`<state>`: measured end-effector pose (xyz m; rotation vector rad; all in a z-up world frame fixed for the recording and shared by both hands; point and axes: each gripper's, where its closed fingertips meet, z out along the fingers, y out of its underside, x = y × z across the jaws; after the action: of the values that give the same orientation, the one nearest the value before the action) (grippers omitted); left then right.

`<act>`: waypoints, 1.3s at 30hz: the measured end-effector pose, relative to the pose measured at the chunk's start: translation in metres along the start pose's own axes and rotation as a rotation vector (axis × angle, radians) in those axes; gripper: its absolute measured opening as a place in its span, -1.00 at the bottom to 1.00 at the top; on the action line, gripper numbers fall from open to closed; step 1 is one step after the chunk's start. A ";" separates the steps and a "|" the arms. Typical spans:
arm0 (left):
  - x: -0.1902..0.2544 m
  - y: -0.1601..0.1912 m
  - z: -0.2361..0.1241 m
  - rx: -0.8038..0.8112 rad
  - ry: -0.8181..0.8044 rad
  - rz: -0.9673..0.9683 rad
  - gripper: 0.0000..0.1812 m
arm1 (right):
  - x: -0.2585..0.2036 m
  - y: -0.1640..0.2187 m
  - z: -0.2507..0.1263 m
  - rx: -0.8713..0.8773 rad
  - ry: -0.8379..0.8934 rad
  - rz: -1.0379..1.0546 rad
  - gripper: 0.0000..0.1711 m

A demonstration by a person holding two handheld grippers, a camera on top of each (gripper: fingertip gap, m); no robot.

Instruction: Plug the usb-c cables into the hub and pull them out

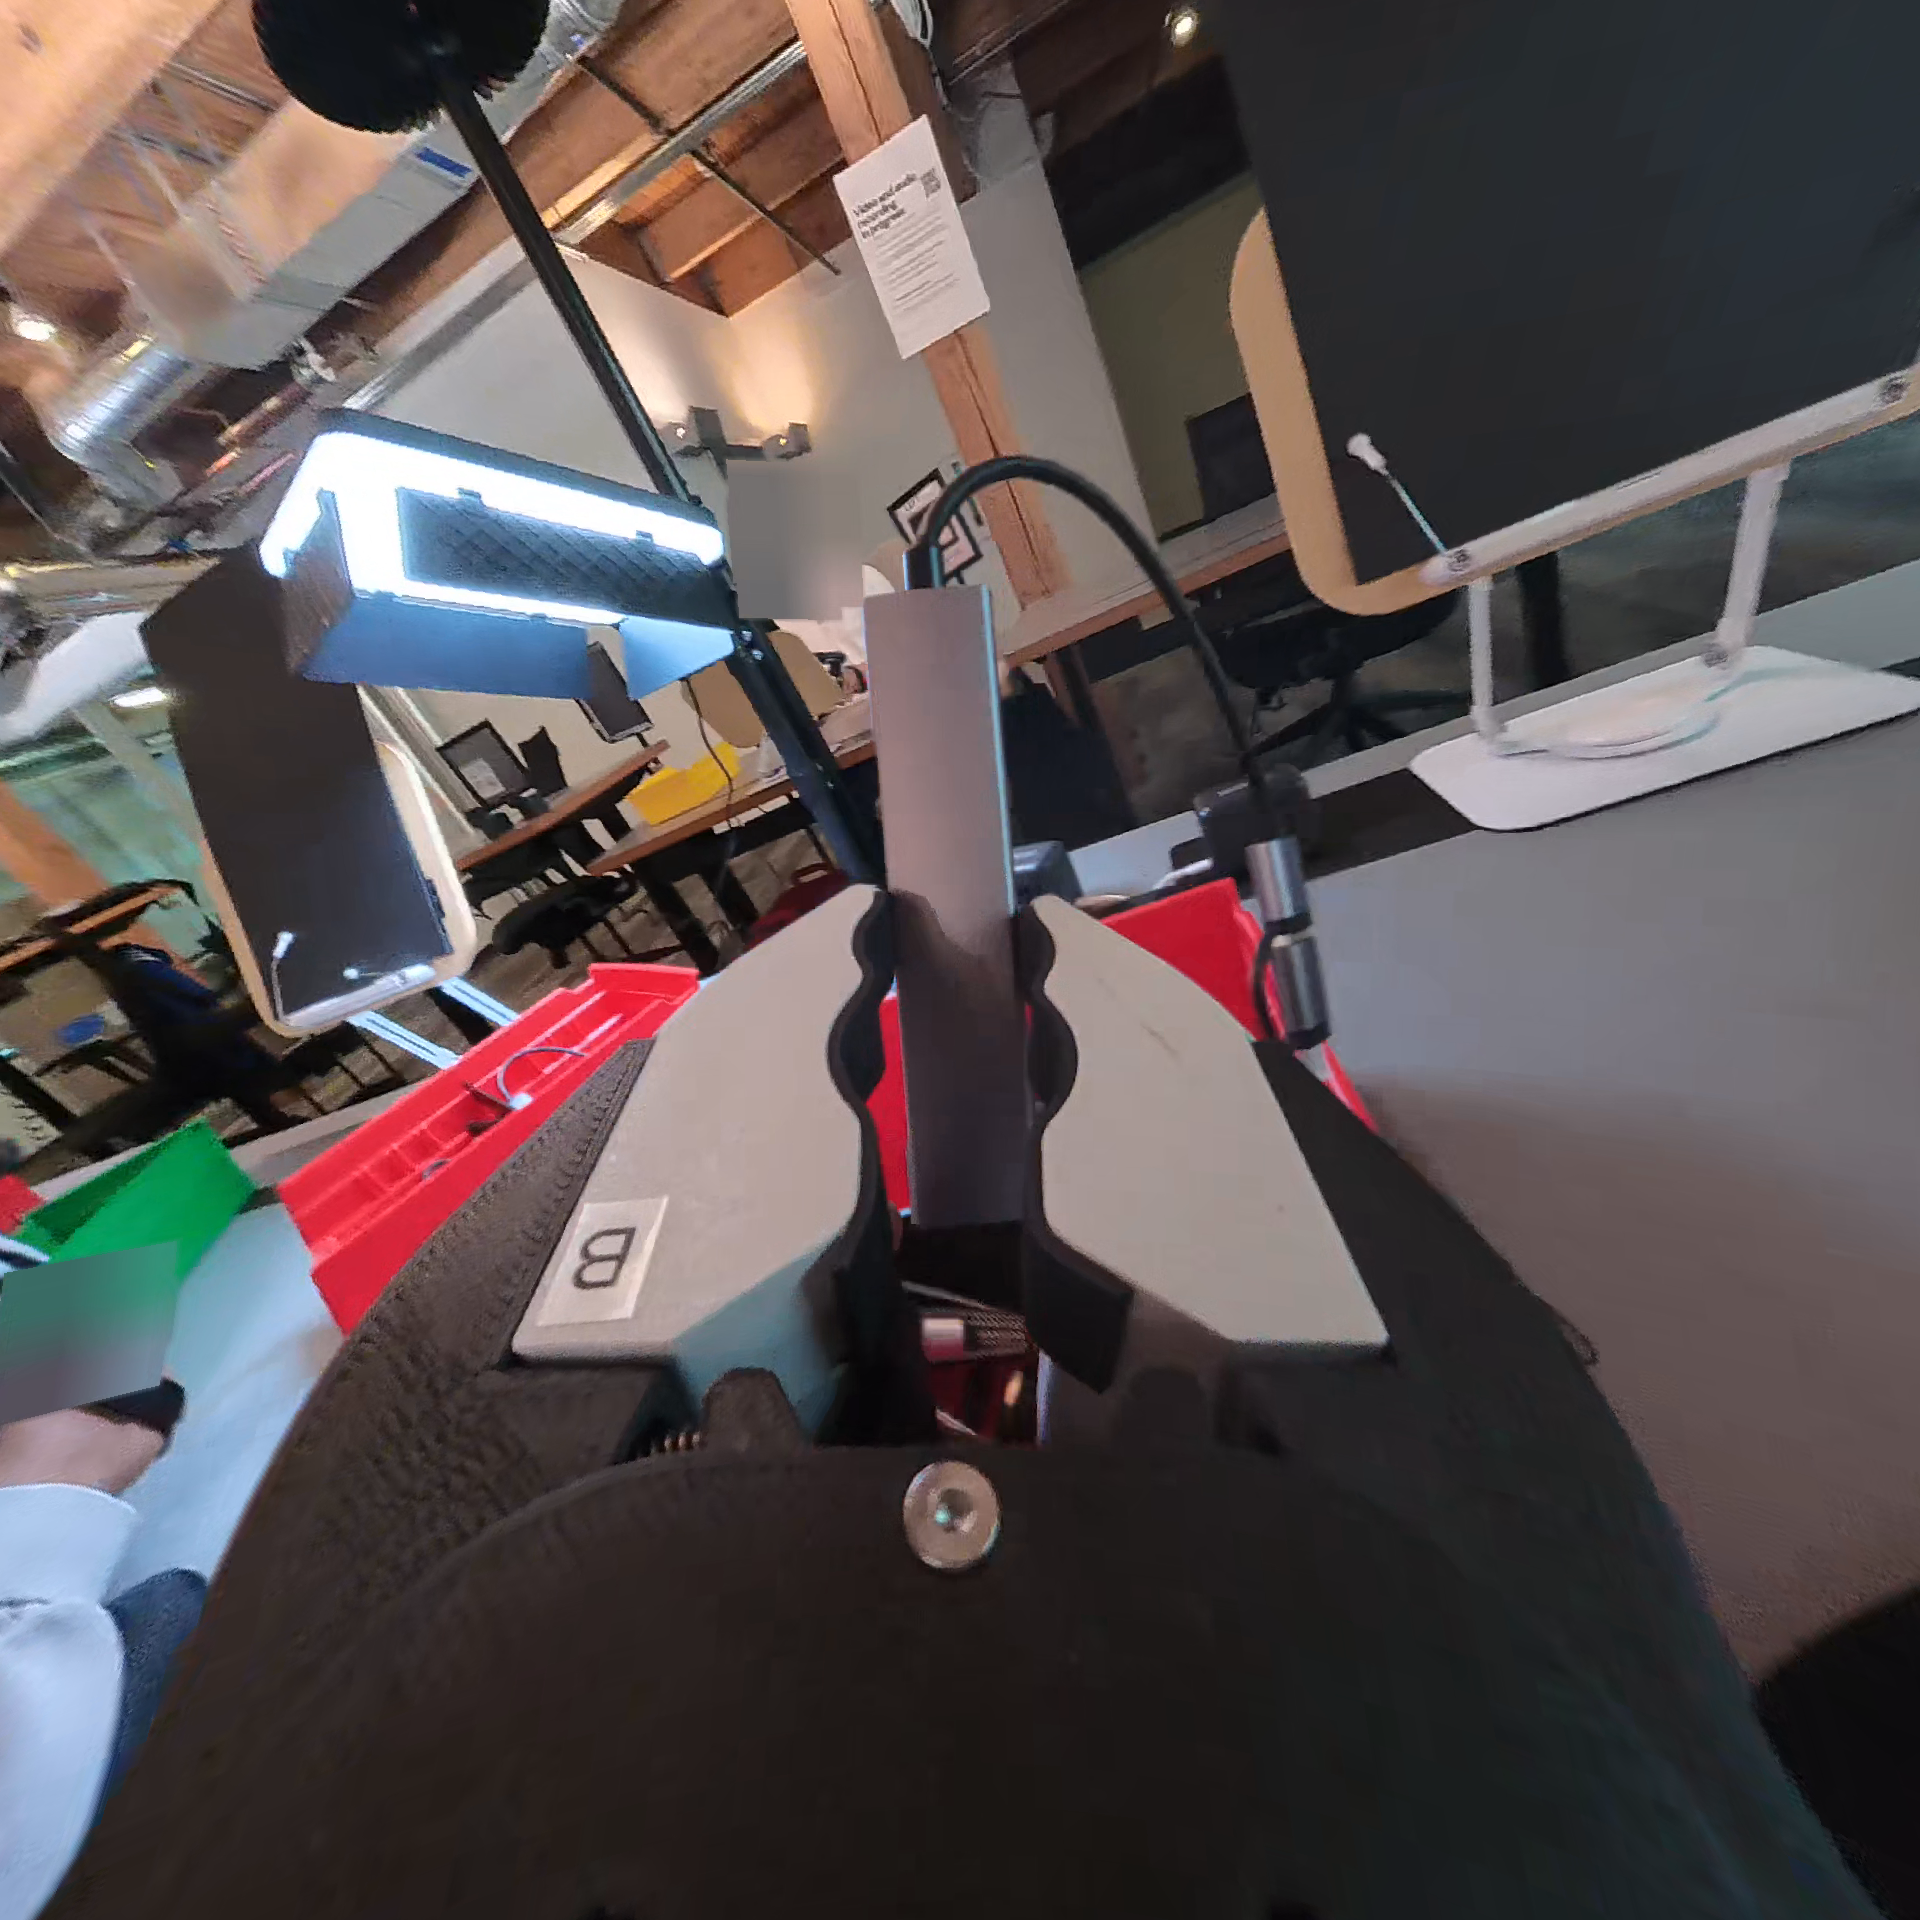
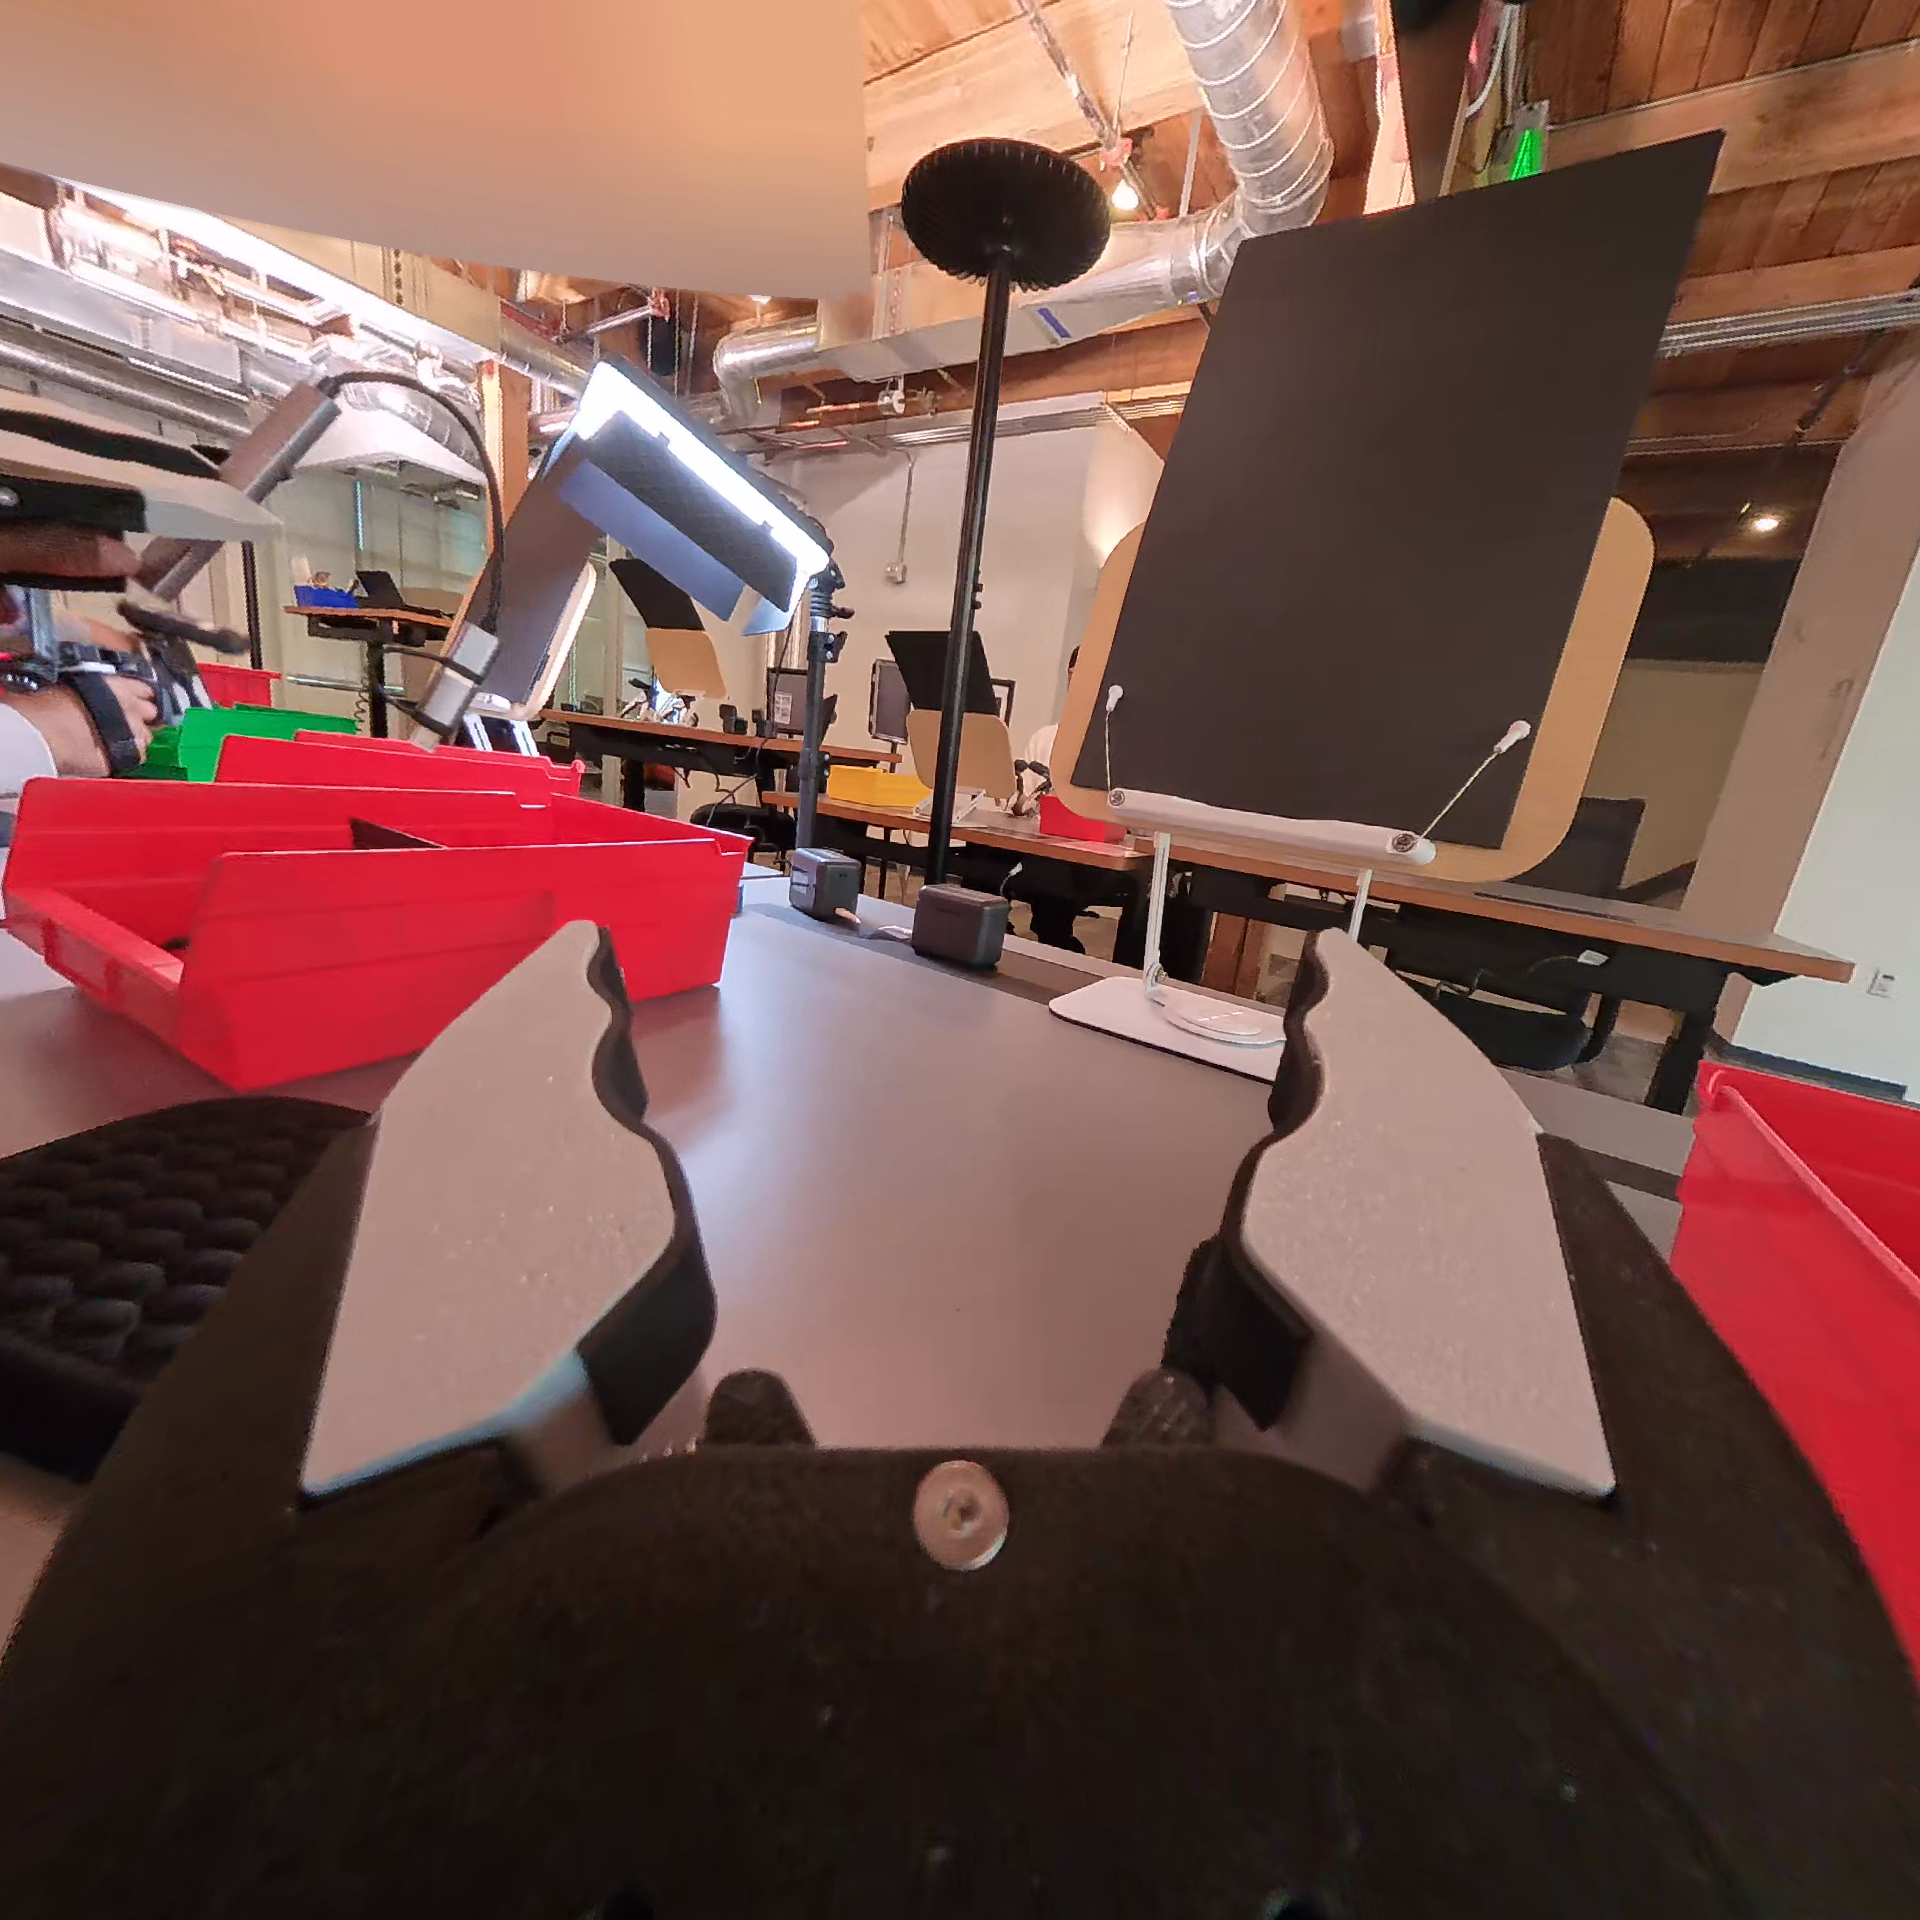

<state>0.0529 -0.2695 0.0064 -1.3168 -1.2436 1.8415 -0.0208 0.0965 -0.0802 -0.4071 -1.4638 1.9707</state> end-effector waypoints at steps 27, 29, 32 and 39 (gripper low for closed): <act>0.001 0.157 0.159 -0.583 0.552 0.622 -0.68 | 0.014 0.003 0.004 0.008 0.030 0.076 0.36; 0.029 0.155 0.137 -0.593 0.797 0.526 -0.74 | 0.014 0.005 0.006 0.001 0.029 0.075 0.36; 0.051 0.172 0.109 -0.775 1.081 0.424 -0.72 | 0.013 0.006 0.007 -0.005 0.027 0.072 0.36; 0.050 0.214 0.125 -1.013 1.111 0.567 -0.59 | 0.015 0.005 0.006 0.003 0.039 0.079 0.36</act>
<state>-0.0649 -0.3630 -0.1966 -2.8566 -1.1458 0.2839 -0.0374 0.1011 -0.0808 -0.5070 -1.4405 2.0147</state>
